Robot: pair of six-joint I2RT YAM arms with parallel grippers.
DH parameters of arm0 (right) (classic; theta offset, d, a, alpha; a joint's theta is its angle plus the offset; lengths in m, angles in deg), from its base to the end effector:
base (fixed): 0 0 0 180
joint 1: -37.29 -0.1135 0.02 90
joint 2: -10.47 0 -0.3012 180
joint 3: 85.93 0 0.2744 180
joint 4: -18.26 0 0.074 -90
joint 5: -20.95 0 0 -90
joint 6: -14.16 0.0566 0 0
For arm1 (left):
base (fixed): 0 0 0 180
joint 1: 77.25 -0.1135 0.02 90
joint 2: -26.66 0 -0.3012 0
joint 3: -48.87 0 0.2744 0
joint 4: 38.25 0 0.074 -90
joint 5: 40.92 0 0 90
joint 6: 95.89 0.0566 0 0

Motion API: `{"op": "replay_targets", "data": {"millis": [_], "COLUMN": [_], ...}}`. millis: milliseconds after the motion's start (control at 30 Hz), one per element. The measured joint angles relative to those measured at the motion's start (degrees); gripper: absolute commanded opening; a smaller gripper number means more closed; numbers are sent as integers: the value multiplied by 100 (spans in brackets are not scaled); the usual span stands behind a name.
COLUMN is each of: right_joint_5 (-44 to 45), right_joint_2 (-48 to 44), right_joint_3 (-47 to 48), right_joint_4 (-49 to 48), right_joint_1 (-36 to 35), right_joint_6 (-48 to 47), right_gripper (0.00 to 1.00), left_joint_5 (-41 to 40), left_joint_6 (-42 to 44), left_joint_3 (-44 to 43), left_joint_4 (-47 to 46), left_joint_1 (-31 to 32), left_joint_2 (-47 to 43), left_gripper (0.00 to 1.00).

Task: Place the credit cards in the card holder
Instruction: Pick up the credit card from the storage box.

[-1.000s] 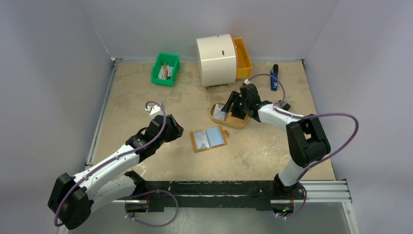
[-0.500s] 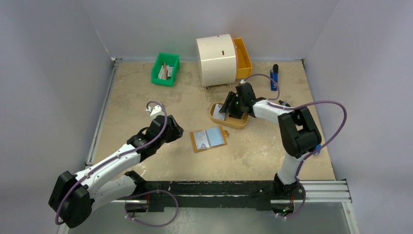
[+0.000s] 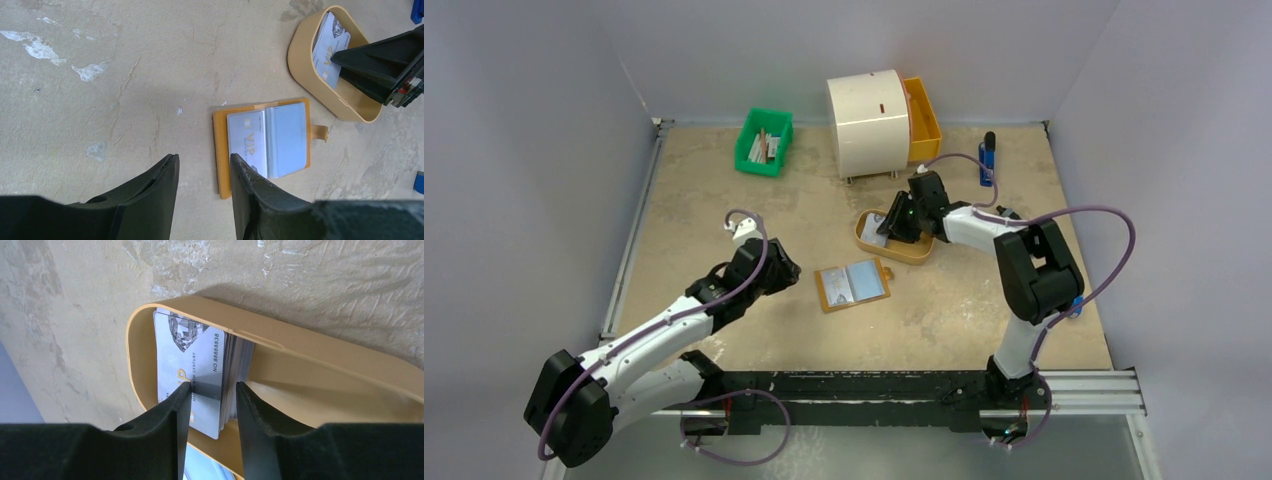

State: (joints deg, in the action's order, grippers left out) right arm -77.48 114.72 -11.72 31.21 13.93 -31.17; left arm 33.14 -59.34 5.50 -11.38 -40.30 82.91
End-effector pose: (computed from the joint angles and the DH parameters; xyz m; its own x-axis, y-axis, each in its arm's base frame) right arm 0.3885 0.1768 0.1794 -0.7901 0.4163 -0.4499 0.0911 0.8057 0.5853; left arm 0.1843 -0.1192 0.2207 -0.6331 -0.4904 -0.5989 -0.1668 0.8420 -0.5131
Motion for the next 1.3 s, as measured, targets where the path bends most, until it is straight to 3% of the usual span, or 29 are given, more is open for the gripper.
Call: {"op": "replay_targets", "data": {"millis": [200, 400, 533, 833, 1300], "right_joint_5": [-13, -24, -109, -332, -417], "right_joint_2": [-155, -195, -195, -190, -400], "right_joint_3": [-210, -302, -313, -315, -662], "right_joint_4": [-116, -195, -210, -323, -531], "right_joint_1": [33, 59, 63, 94, 256], "right_joint_6": [35, 39, 42, 72, 164], "right_gripper": [36, 52, 55, 37, 20], "left_joint_5": [17, 31, 39, 59, 96], "left_joint_6": [-15, -57, -90, -101, -103], "left_joint_3": [46, 46, 46, 55, 63], "left_joint_4": [0, 0, -2, -26, -133], "left_joint_1": [0, 0, 0, 0, 0], "left_joint_2": [7, 50, 55, 85, 240], "left_gripper": [41, 41, 41, 41, 41]}}
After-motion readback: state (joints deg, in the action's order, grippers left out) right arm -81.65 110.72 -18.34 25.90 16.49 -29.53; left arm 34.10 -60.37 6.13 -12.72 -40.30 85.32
